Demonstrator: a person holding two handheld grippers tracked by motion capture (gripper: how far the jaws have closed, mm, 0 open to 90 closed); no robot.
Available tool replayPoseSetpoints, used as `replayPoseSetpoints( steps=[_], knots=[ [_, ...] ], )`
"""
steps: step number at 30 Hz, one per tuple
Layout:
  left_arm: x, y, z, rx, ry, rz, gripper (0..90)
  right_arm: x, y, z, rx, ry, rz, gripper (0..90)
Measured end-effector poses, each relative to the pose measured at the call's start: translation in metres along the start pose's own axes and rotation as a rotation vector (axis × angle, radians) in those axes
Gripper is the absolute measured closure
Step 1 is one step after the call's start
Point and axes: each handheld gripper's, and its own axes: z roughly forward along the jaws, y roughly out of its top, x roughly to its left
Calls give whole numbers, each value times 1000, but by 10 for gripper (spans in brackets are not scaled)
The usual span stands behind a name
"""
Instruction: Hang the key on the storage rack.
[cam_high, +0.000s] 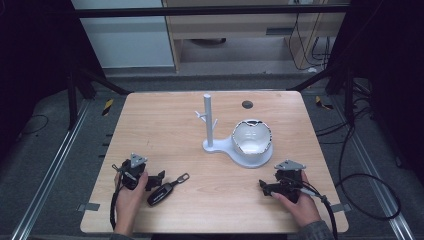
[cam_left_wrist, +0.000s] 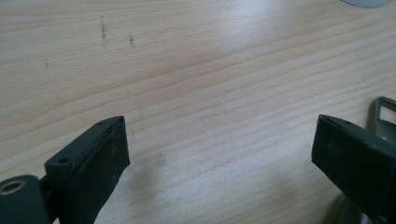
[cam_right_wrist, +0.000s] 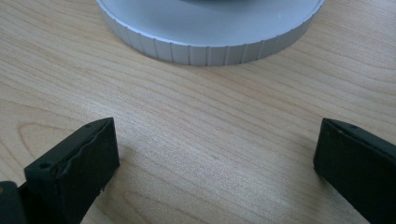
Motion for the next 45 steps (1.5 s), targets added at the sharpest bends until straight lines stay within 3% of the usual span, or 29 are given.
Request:
replayPoseSetpoints(
  steps=[1,8,10,12,15,18,21,23,27,30,33,34,36,37,40,43,45],
  knots=[
    [-6,0,-4,-5,-14,20,37,0,0,0,0,0,0,5],
    [-22,2,-9,-17,-63,45,37,0,0,0,0,0,0,5],
    [-30,3,-14,-30,-104,78,36,0,0,0,0,0,1,4],
    [-35,4,-16,-35,-119,92,36,0,0,0,0,0,1,4],
    [-42,4,-14,-17,-129,111,38,0,0,0,0,0,1,4],
    [-57,8,-12,41,-131,185,38,0,0,0,0,0,1,4],
    [-67,11,-15,48,-143,206,37,0,0,0,0,0,1,4],
    [-80,17,-17,67,-153,248,35,0,0,0,0,-1,1,4],
    [-89,23,-15,91,-146,285,36,0,1,1,0,-3,1,4],
    [-96,35,-9,188,-161,292,36,0,0,0,0,-2,2,4],
    [-96,42,-7,229,-161,289,38,-1,-1,-1,0,0,1,5],
    [-95,51,-7,285,-147,298,40,-1,-2,-2,0,3,-2,4],
    [-95,55,-7,300,-136,304,39,-1,-2,-2,1,6,-5,4],
    [-96,67,-8,349,-113,324,38,-2,-3,-3,0,13,-15,4],
    [-94,76,-7,381,-93,335,38,-2,-3,-3,1,19,-14,4],
    [-84,83,3,459,-127,288,40,-2,-4,-4,-1,20,-19,4],
    [-80,84,8,496,-126,274,54,-2,-4,-4,-2,17,-20,5]
  ],
)
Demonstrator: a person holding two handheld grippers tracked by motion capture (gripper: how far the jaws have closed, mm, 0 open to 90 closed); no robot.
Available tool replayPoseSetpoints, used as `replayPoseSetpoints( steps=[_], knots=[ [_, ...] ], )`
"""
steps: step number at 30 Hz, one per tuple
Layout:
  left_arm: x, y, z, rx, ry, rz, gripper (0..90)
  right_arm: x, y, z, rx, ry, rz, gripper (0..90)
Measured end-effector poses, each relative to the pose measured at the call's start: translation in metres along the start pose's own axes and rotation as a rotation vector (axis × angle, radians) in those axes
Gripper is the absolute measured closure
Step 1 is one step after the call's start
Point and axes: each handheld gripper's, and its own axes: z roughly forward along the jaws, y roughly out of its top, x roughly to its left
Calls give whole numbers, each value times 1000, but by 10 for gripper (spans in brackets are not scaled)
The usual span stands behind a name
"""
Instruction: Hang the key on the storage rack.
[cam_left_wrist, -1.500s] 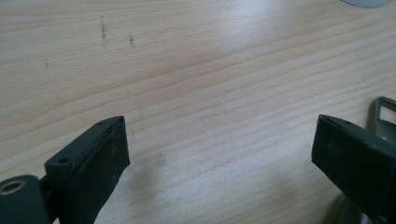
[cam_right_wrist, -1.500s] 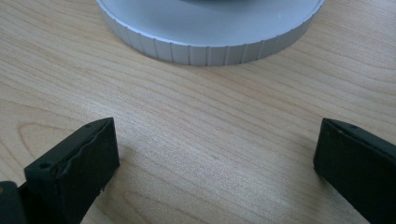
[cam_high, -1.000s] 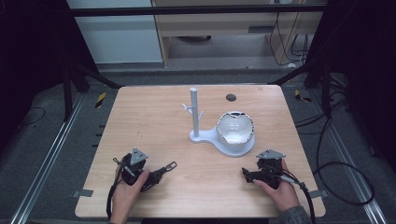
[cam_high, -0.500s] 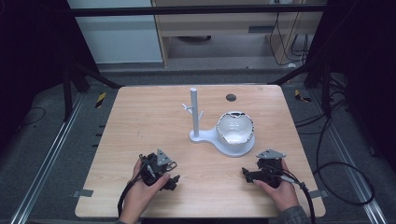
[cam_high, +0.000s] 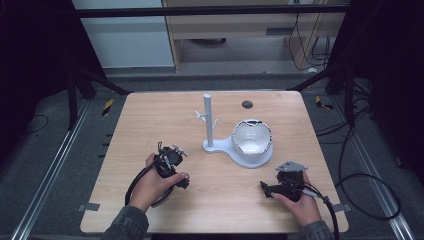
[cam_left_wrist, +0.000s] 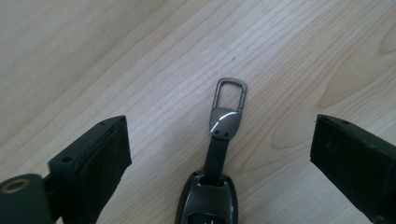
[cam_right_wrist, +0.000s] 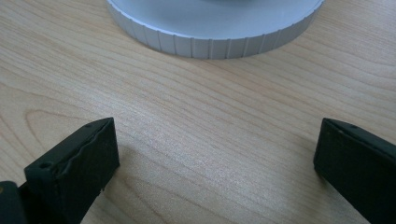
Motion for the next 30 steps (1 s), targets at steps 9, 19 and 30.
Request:
replayPoseSetpoints(
  steps=[9,19,30],
  knots=[
    [5,-3,5,65,-39,36,200,1,-1,-1,1,-3,11,4],
    [6,-6,11,111,-60,90,396,1,-2,-2,0,-4,9,4],
    [6,-5,16,128,-63,127,529,0,-3,-3,0,9,-9,4]
  ],
)
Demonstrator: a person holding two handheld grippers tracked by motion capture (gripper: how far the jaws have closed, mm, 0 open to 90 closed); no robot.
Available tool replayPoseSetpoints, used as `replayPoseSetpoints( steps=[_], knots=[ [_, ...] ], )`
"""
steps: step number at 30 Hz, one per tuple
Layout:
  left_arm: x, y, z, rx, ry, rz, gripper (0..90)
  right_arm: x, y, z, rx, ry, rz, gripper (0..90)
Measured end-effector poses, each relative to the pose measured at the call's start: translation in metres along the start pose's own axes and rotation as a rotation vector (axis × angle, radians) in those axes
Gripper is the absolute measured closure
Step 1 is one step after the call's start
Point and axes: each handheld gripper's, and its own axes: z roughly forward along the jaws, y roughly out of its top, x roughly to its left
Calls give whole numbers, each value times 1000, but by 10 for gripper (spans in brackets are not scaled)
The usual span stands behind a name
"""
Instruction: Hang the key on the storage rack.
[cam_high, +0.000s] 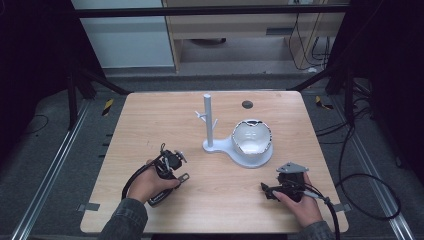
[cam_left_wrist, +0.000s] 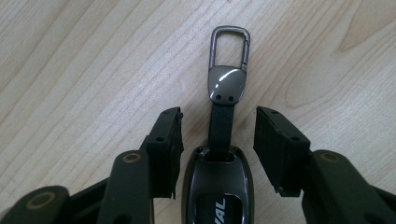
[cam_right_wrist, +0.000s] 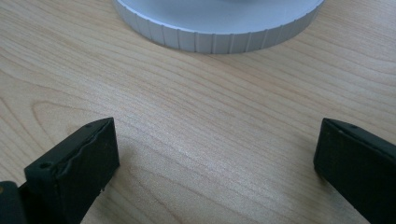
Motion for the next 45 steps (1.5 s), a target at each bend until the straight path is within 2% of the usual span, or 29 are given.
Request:
replayPoseSetpoints(
  steps=[6,12,21,22,31,38,41,42,43,45],
  knots=[
    [0,4,2,31,5,23,568,0,0,0,0,0,0,4],
    [0,4,5,50,0,24,629,0,0,0,0,0,-1,5],
    [1,5,6,60,5,31,665,0,0,0,0,0,-1,4],
    [2,5,7,44,-4,26,669,0,0,0,-1,0,-1,4],
    [3,4,7,46,-17,33,700,0,0,0,0,0,-1,4],
    [2,5,9,50,-30,43,791,0,0,0,0,0,0,4],
    [1,4,9,42,-31,41,795,0,0,0,0,0,0,4],
    [0,3,8,21,-40,15,795,0,0,0,0,0,0,4],
    [0,3,8,21,-40,15,796,0,0,0,0,0,0,4],
    [-2,-2,5,-22,-48,16,797,0,0,0,0,0,0,4]
  ],
)
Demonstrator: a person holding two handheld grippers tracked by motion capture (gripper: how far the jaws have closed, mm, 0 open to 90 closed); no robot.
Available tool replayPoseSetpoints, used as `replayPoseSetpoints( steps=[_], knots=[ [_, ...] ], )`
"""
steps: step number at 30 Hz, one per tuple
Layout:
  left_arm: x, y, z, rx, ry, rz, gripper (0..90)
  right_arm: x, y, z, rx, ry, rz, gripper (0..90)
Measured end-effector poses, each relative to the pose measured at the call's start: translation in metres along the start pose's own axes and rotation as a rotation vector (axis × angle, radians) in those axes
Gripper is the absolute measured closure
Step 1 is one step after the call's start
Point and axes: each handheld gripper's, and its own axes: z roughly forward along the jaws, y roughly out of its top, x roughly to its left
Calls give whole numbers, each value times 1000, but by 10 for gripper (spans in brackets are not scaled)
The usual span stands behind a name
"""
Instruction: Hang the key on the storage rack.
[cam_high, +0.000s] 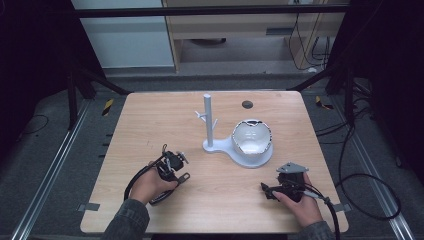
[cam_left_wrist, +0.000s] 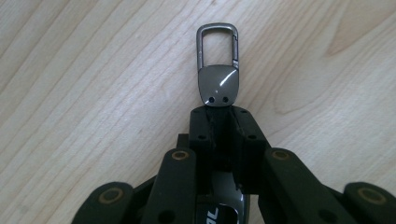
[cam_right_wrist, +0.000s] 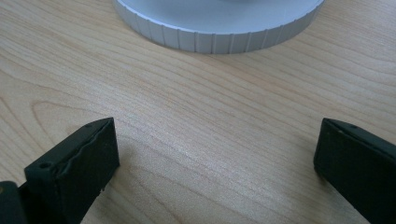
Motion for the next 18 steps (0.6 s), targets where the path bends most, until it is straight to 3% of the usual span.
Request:
replayPoseSetpoints(
  steps=[10,18],
  knots=[
    [-5,-16,-17,-126,21,-6,802,0,0,0,0,0,0,4],
    [-3,-30,-31,-194,41,-11,803,0,0,0,0,1,0,4]
  ],
)
